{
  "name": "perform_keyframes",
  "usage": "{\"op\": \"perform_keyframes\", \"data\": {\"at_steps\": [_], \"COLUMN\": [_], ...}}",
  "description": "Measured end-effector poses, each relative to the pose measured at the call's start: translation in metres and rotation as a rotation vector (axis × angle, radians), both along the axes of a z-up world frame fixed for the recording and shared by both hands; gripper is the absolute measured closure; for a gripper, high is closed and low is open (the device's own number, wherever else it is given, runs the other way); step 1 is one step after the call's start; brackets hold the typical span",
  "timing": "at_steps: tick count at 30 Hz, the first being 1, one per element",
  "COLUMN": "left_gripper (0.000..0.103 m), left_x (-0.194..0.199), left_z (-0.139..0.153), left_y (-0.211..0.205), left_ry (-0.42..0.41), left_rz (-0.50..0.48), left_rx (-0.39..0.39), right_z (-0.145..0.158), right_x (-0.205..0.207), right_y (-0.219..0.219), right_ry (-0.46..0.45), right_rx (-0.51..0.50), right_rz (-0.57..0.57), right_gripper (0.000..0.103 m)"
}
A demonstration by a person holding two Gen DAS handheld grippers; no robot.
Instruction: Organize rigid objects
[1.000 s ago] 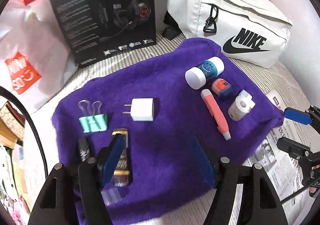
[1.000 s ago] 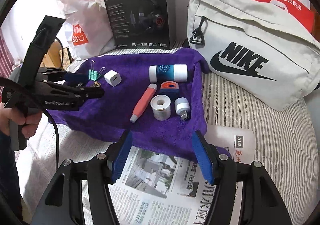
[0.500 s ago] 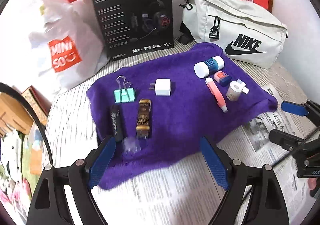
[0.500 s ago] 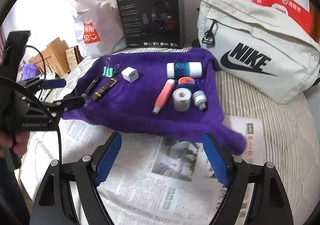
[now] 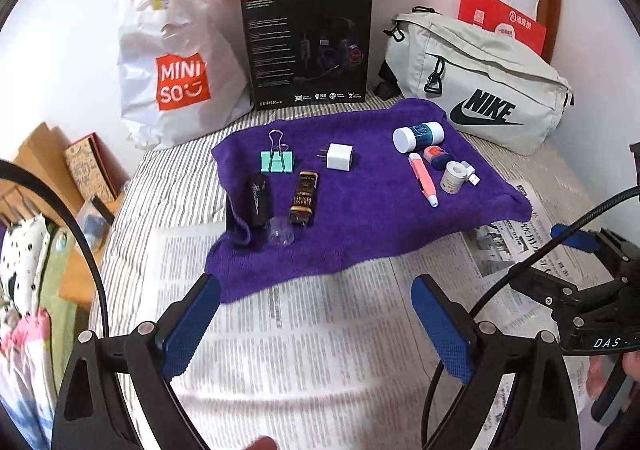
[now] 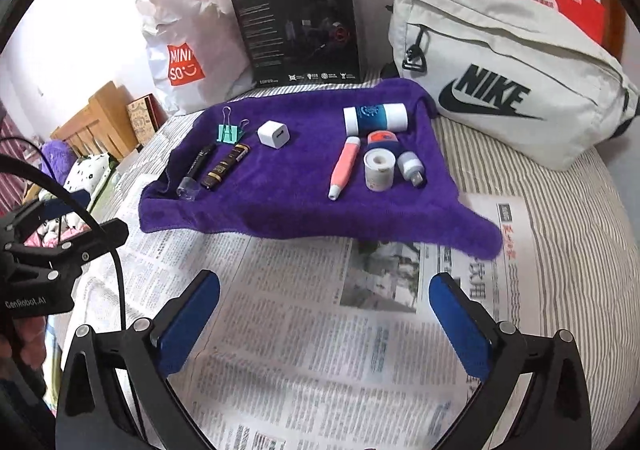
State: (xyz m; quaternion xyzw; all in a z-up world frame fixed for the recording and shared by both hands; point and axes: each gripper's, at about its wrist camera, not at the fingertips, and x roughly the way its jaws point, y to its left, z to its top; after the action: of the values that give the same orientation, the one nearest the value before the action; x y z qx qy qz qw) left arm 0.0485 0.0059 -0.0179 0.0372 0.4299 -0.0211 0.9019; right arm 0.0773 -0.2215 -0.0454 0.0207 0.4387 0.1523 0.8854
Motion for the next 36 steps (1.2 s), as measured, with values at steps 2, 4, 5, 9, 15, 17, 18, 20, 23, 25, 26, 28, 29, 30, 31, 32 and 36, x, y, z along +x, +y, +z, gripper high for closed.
{"op": "perform_keyframes", "data": {"at_steps": [2,4,5,9,15,17,18,20,23,25,26,28,29,30,31,32,36], "left_gripper": [0.006,0.006,0.006,0.006,0.006,0.006,0.006,0.006,0.006,0.006,0.006,0.006,0.006,0.006,0.006,0.006,0.006], "left_x": [-0.006,-0.01,-0.013,-0.018,-0.021,-0.021,-0.021,-0.022,-0.023,-0.023,-0.024,-0.024,-0.024,-0.024,-0.024,-0.024,-0.024], "left_z": [-0.002,-0.004,-0.005,-0.011,-0.014,-0.014,-0.014,-0.013,-0.012,-0.012,-0.012,-0.012,-0.012,-0.011,-0.011,-0.011,-0.01], "left_y": [0.001,0.0,0.0,0.0,-0.003,-0.003,-0.003,-0.003,-0.002,-0.003,-0.004,-0.005,-0.005,-0.005,-0.005,-0.005,-0.005], "left_ry": [0.011,0.017,0.02,0.04,0.061,0.061,0.061,0.062,0.063,0.064,0.063,0.065,0.066,0.067,0.068,0.067,0.066], "left_rz": [0.018,0.031,0.036,0.053,0.064,0.066,0.064,0.067,0.069,0.067,0.066,0.065,0.066,0.067,0.067,0.065,0.064], "left_rx": [-0.015,-0.019,-0.022,-0.026,-0.033,-0.026,-0.025,-0.024,-0.031,-0.029,-0.026,-0.021,-0.019,-0.019,-0.019,-0.018,-0.016], "right_z": [0.002,0.004,0.004,0.006,0.007,0.007,0.007,0.008,0.008,0.008,0.008,0.008,0.008,0.008,0.008,0.008,0.007], "right_x": [-0.006,-0.012,-0.014,-0.021,-0.026,-0.027,-0.027,-0.028,-0.029,-0.029,-0.029,-0.029,-0.029,-0.029,-0.03,-0.03,-0.03], "right_y": [-0.004,-0.008,-0.009,-0.017,-0.024,-0.025,-0.025,-0.025,-0.025,-0.025,-0.025,-0.025,-0.025,-0.025,-0.025,-0.025,-0.025], "right_ry": [0.0,0.003,0.009,0.023,0.031,0.031,0.031,0.03,0.03,0.032,0.034,0.035,0.035,0.036,0.037,0.037,0.041], "right_rx": [-0.015,-0.038,-0.045,-0.067,-0.065,-0.068,-0.07,-0.074,-0.076,-0.078,-0.079,-0.081,-0.081,-0.08,-0.079,-0.08,-0.084], "right_rz": [-0.021,-0.047,-0.055,-0.097,-0.125,-0.13,-0.132,-0.137,-0.138,-0.141,-0.141,-0.14,-0.14,-0.14,-0.14,-0.14,-0.137], "right_gripper": [0.0,0.0,0.0,0.0,0.0,0.0,0.0,0.0,0.0,0.0,0.0,0.0,0.0,0.0,0.0,0.0,0.0]}}
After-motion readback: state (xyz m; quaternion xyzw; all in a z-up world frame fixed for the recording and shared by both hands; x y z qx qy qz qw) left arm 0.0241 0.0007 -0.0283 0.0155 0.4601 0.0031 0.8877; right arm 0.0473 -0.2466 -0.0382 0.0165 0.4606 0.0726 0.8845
